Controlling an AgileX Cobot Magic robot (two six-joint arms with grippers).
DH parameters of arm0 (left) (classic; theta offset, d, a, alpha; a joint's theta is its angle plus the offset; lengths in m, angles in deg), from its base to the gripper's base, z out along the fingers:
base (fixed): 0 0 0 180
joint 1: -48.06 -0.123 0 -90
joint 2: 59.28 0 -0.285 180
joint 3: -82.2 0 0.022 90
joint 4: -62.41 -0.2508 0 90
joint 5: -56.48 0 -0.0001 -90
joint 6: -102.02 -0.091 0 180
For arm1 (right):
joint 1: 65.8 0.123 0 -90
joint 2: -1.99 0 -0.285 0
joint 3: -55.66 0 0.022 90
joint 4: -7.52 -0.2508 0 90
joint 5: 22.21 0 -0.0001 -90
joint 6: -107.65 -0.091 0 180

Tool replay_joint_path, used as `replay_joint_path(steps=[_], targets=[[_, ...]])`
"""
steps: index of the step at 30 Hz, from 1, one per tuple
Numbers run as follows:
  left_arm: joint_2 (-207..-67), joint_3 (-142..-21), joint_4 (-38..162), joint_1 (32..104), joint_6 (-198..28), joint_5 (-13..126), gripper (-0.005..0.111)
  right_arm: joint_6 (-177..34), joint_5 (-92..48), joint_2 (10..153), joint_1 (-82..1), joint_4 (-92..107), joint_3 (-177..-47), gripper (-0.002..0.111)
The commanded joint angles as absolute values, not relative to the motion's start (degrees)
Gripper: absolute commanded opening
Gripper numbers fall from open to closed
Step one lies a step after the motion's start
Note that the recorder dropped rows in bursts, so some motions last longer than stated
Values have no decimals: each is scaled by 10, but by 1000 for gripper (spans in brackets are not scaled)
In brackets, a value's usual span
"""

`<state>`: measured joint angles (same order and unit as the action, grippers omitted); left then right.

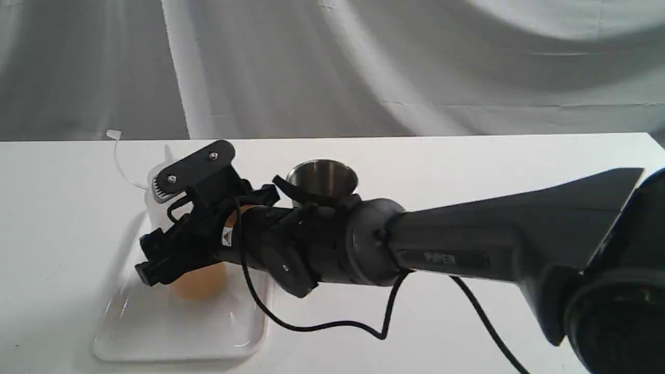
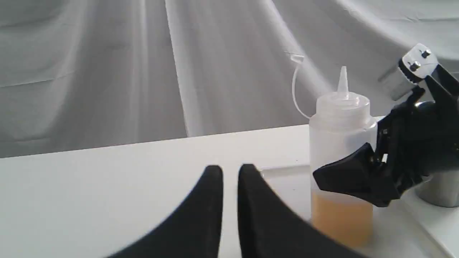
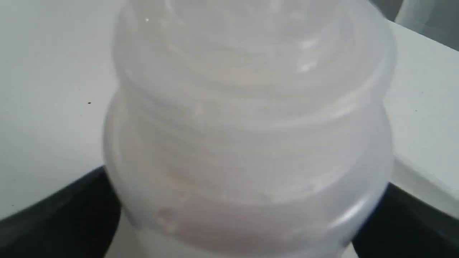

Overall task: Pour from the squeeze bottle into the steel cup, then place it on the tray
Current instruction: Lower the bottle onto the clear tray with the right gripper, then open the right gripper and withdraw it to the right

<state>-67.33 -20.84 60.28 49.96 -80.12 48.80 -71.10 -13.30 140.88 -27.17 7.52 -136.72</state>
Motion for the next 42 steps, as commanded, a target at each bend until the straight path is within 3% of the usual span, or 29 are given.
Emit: replay_joint_path(steps=[1,13,22,32,36,42], targets=[[-671,-206,601,503,-800,489,8,-706,-130,1389,-270,75,-1369,85],[-671,-206,601,503,-798,489,8,-685,-158,1279,-271,75,-1369,85],[-671,-206,601,503,-798,489,8,-685,-285,1149,-271,111,-1361,84],[-671,-206,601,503,-800,489,8,-685,-254,939,-271,131,-1149,75],[-671,-206,601,503,-800,489,8,-668,-227,844,-271,158,-1055,67],[-671,-206,601,503,-798,489,8,-619,-166,716,-271,158,-926,42]])
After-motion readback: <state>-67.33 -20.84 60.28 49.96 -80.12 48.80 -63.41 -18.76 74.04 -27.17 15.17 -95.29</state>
